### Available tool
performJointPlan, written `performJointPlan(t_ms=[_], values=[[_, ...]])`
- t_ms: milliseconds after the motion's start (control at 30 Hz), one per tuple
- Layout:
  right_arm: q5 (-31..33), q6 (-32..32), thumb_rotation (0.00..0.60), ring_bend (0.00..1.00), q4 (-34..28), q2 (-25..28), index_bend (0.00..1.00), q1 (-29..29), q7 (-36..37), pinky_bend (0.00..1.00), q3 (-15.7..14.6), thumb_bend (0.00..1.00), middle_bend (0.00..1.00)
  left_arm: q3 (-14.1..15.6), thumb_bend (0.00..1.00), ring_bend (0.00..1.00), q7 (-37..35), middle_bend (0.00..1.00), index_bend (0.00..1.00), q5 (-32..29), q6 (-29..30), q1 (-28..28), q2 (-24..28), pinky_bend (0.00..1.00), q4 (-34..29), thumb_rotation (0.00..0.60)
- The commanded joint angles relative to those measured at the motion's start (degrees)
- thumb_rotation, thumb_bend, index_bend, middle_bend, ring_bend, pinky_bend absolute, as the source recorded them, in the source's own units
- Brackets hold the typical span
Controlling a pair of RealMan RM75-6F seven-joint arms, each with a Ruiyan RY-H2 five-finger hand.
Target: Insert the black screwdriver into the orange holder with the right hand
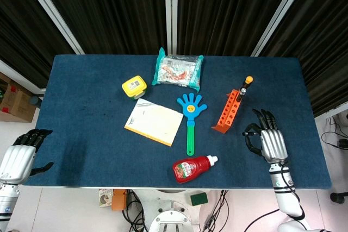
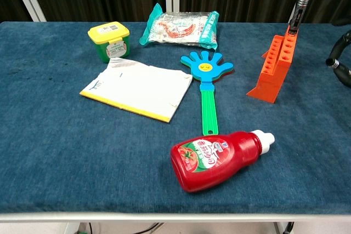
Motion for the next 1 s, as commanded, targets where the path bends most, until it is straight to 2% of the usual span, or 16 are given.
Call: performJointPlan(t_ms=[33, 233, 467, 733, 1000], values=[[-3.7, 2.2, 0.6, 0.0, 0.7, -0.4, 0.65, 0.8, 8.5, 0.0, 1.2, 0.45, 0.08, 0.0, 0.04, 0.14, 0.2, 0.22, 0.18, -0.1, -0.1, 0.0, -0.1, 0.26, -0.1, 0.6], [-3.9, 1.1, 0.6, 0.0, 1.4, -2.3, 0.66, 2.9, 23.8, 0.0, 2.8, 0.43, 0.1, -0.1, 0.04, 0.14, 0.6, 0.22, 0.18, -0.3, 0.0, 0.0, -0.2, 0.26, -0.1, 0.6], [-0.9, -0.9, 0.6, 0.0, -0.2, -2.9, 0.67, 3.8, 32.1, 0.0, 4.8, 0.43, 0.1, -0.2, 0.04, 0.14, 0.1, 0.22, 0.18, -0.6, -0.4, -0.2, 0.0, 0.26, 0.0, 0.6], [2.8, -5.5, 0.6, 0.0, -3.8, -1.8, 0.67, 4.6, 35.9, 0.0, 5.2, 0.43, 0.1, -0.2, 0.04, 0.14, -0.1, 0.22, 0.18, -0.7, -0.6, -0.2, 0.0, 0.26, 0.1, 0.6], [4.5, -6.5, 0.6, 0.0, -4.5, -1.7, 0.67, 4.7, 36.7, 0.0, 6.0, 0.43, 0.1, -0.2, 0.04, 0.14, -0.1, 0.22, 0.18, -0.6, -0.5, -0.2, 0.1, 0.26, 0.0, 0.6]])
